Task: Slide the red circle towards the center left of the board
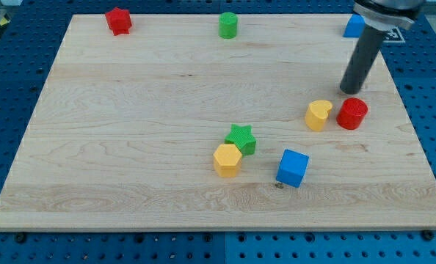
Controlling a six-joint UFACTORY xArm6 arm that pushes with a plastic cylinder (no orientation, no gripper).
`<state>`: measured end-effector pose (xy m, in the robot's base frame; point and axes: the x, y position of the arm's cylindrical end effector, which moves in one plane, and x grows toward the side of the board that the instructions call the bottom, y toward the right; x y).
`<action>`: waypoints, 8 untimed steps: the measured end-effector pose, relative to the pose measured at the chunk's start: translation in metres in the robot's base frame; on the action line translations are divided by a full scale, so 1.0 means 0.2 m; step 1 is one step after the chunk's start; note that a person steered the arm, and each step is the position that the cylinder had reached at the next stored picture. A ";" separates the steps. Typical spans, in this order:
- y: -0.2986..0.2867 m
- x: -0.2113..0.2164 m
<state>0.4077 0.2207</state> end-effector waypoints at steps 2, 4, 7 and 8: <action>0.30 0.23; -0.08 0.21; -0.61 0.09; -0.75 -0.06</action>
<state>0.3963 0.0707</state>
